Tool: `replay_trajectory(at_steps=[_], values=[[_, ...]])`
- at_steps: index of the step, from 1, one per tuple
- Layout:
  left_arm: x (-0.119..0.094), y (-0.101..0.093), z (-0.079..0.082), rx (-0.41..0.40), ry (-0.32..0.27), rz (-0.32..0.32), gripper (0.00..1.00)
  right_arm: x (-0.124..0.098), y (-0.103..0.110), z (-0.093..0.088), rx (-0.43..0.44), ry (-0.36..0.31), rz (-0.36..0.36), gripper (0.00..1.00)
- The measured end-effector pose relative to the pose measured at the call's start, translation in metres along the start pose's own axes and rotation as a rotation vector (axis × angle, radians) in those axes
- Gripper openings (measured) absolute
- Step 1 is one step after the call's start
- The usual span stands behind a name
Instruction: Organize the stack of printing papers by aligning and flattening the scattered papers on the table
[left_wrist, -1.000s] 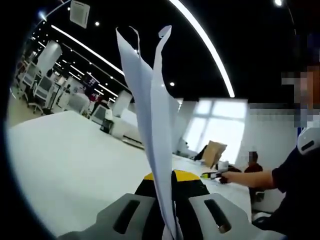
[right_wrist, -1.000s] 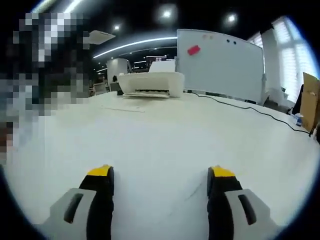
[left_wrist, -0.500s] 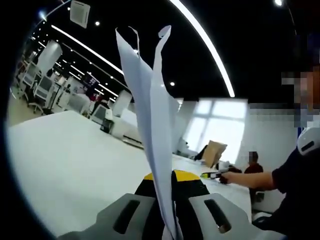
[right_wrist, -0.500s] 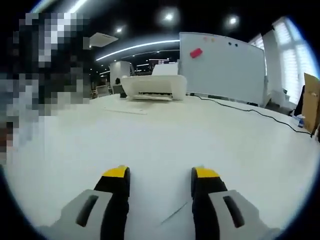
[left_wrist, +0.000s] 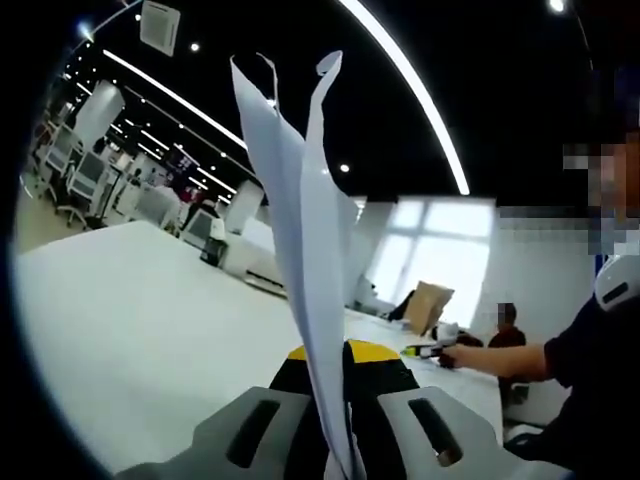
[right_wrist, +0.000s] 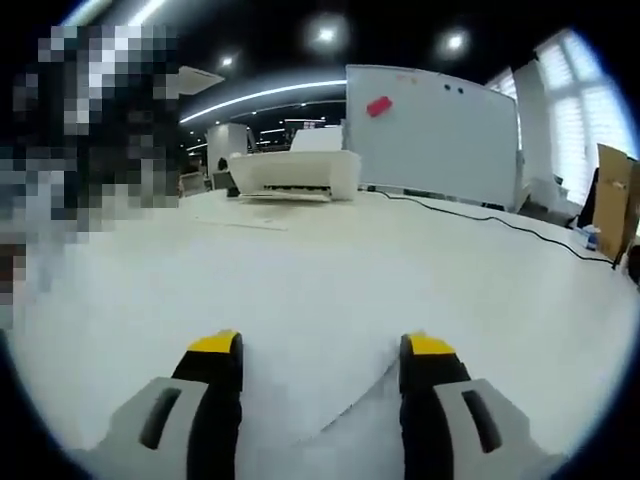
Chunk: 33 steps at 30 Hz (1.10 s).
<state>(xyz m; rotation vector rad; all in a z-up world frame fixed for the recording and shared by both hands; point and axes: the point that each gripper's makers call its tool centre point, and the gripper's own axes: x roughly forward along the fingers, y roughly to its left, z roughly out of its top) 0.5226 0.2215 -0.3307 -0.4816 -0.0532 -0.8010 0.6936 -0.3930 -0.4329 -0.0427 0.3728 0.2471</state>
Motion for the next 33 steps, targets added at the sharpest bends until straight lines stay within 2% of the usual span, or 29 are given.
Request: replay_trajectory(at_steps=[9,15,16,19,23,29,33], values=[[0.0,-0.001,0.0,-0.001,-0.003,0.0,0.06,-0.003,0.019,0.001,-0.028,-0.007,0.089,0.21],[0.0,-0.002,0.0,0.0,-0.002,-0.001,0.06,-0.008,0.031,0.0,-0.065,-0.012,0.127,0.1],[0.0,-0.002,0.0,0.0,-0.002,-0.001,0.06,-0.009,0.032,0.0,-0.072,-0.013,0.129,0.09],[0.0,-0.002,0.0,-0.001,-0.004,-0.001,0.06,-0.012,0.039,0.001,-0.172,-0.033,0.124,0.07],[0.0,-0.002,0.0,-0.001,-0.003,-0.002,0.06,-0.014,0.046,0.001,-0.24,-0.047,0.106,0.07],[0.0,-0.002,0.0,-0.001,-0.003,-0.002,0.06,-0.014,0.047,0.001,-0.254,-0.044,0.089,0.06],[0.0,-0.002,0.001,-0.004,-0.006,-0.002,0.06,-0.018,0.05,0.0,-0.259,-0.021,0.086,0.02]])
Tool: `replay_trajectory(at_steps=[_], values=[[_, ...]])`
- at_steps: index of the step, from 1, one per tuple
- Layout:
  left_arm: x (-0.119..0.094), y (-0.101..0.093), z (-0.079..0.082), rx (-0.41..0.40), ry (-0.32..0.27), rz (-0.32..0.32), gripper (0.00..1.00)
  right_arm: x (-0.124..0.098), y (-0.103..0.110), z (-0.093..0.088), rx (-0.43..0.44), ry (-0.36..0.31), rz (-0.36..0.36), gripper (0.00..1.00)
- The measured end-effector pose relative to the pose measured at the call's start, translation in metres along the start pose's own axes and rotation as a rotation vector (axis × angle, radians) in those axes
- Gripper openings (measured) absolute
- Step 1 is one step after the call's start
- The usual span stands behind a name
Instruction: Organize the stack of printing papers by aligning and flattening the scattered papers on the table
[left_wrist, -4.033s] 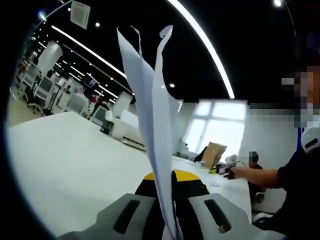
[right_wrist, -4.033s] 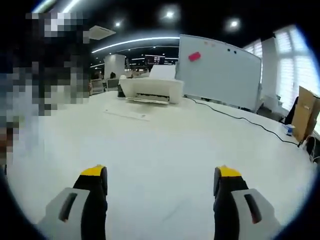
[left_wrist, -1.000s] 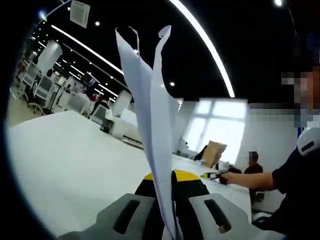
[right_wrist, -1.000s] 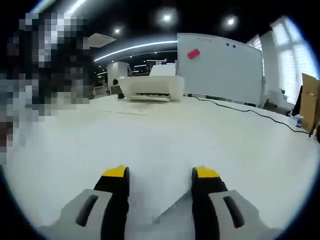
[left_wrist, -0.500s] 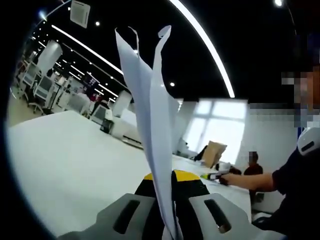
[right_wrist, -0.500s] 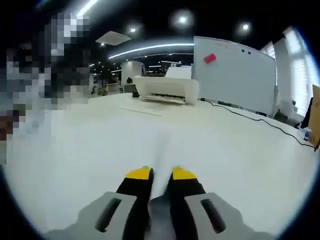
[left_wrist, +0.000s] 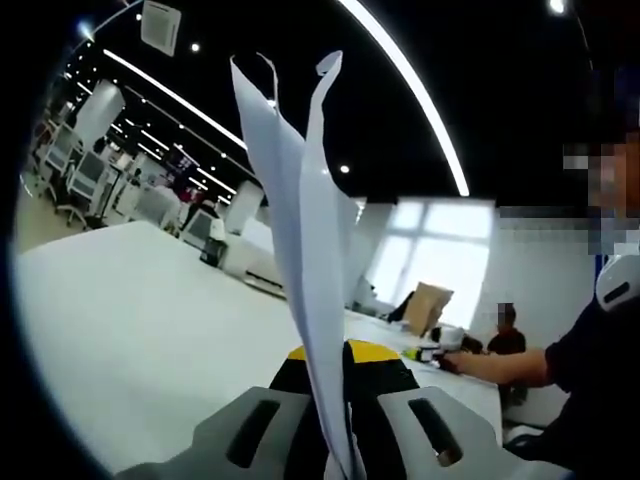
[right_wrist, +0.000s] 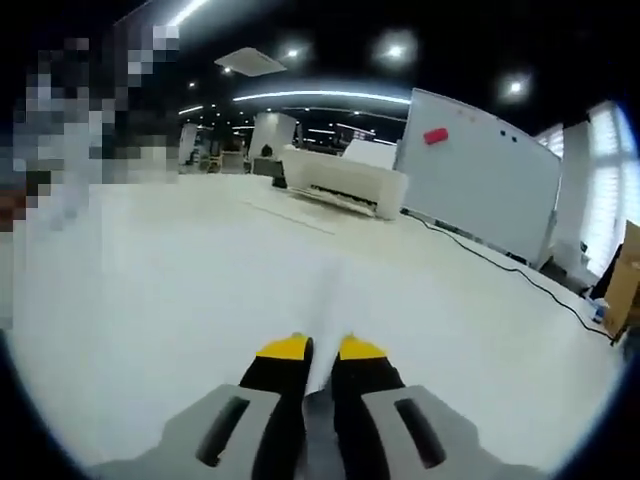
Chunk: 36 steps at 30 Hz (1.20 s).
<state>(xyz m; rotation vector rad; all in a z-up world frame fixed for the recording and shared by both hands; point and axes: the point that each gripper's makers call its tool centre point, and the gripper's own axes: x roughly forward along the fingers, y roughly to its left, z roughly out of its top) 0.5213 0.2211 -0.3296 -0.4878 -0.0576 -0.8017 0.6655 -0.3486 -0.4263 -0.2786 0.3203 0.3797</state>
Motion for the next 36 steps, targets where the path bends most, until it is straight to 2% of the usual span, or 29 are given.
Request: replay_trajectory(at_steps=[3,5,7,13,19,25,28,36], values=[[0.0,0.0,0.0,-0.003,-0.003,-0.001,0.06,-0.005,0.001,0.004,0.003,-0.006,0.004,0.0],[0.0,0.0,0.001,-0.003,-0.004,-0.001,0.06,-0.011,0.001,0.012,0.041,-0.034,0.009,0.0],[0.0,0.0,0.001,-0.004,-0.005,-0.002,0.06,-0.016,0.0,0.018,0.043,-0.046,0.002,0.0],[0.0,-0.002,0.002,-0.006,-0.011,-0.008,0.06,-0.036,0.003,0.055,0.072,-0.137,0.006,0.0],[0.0,-0.008,0.002,-0.008,-0.017,-0.013,0.06,-0.052,0.012,0.085,0.162,-0.232,0.042,0.0],[0.001,-0.009,0.002,-0.007,-0.015,-0.014,0.06,-0.064,0.021,0.1,0.175,-0.267,0.054,0.0],[0.001,-0.009,0.002,-0.006,-0.014,-0.014,0.06,-0.065,0.022,0.102,0.175,-0.269,0.054,0.0],[0.002,-0.012,0.002,0.004,-0.01,-0.013,0.06,-0.079,0.029,0.124,0.216,-0.312,0.066,0.0]])
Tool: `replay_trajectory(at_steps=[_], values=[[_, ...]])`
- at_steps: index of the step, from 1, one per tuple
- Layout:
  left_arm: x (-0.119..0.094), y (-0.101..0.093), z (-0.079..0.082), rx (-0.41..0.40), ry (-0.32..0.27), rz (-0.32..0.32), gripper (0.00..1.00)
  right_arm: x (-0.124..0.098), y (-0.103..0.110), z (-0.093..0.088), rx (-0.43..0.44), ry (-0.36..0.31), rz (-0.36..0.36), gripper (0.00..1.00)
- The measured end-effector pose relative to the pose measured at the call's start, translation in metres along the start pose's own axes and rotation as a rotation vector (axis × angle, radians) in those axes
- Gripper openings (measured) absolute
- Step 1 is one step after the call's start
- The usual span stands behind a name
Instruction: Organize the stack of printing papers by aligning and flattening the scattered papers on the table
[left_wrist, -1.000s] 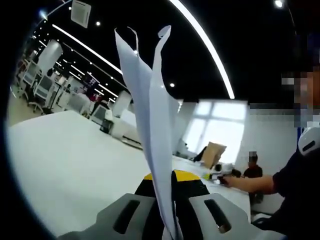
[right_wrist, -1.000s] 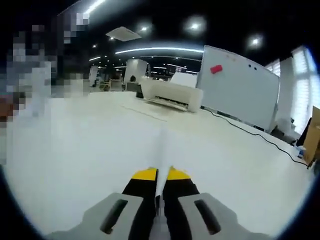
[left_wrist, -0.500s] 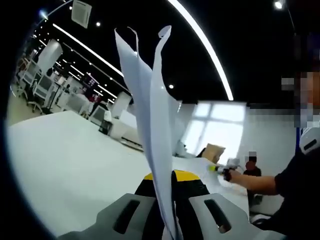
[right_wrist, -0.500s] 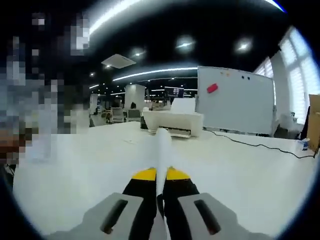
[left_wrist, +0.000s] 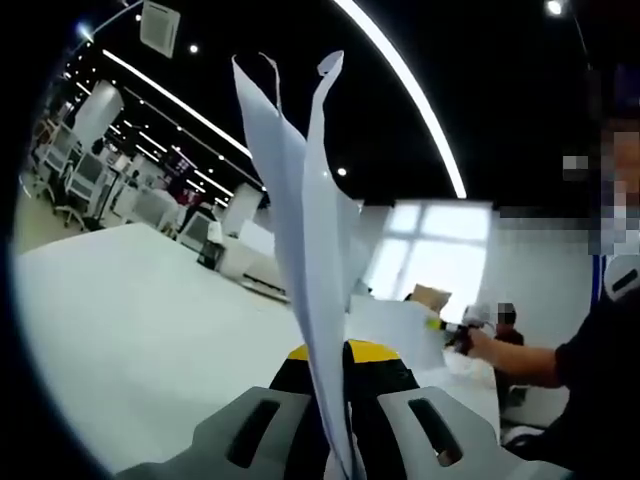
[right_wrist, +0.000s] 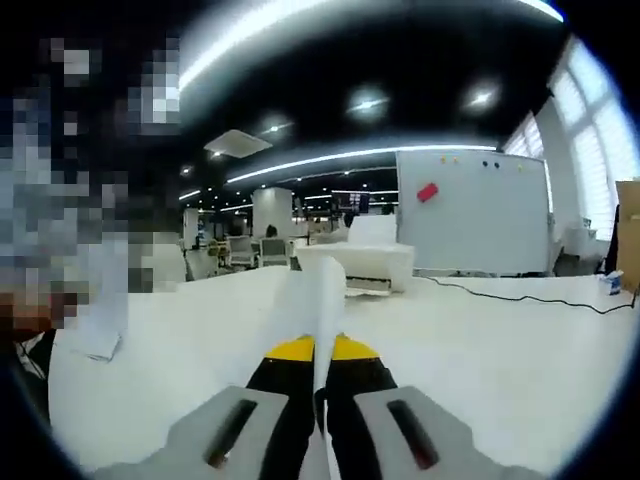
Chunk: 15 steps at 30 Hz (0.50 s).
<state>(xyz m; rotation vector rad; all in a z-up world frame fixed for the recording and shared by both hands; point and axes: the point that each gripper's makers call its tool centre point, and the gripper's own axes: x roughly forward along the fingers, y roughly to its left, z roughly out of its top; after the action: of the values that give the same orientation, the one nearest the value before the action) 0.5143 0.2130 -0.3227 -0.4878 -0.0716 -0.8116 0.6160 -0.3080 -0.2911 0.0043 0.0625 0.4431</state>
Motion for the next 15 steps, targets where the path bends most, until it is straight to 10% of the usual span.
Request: replay_trajectory(at_steps=[15], values=[[0.0,0.001,-0.003,0.028,0.018,-0.001,0.06,-0.007,0.056,0.051,-0.024,-0.103,0.077,0.0]])
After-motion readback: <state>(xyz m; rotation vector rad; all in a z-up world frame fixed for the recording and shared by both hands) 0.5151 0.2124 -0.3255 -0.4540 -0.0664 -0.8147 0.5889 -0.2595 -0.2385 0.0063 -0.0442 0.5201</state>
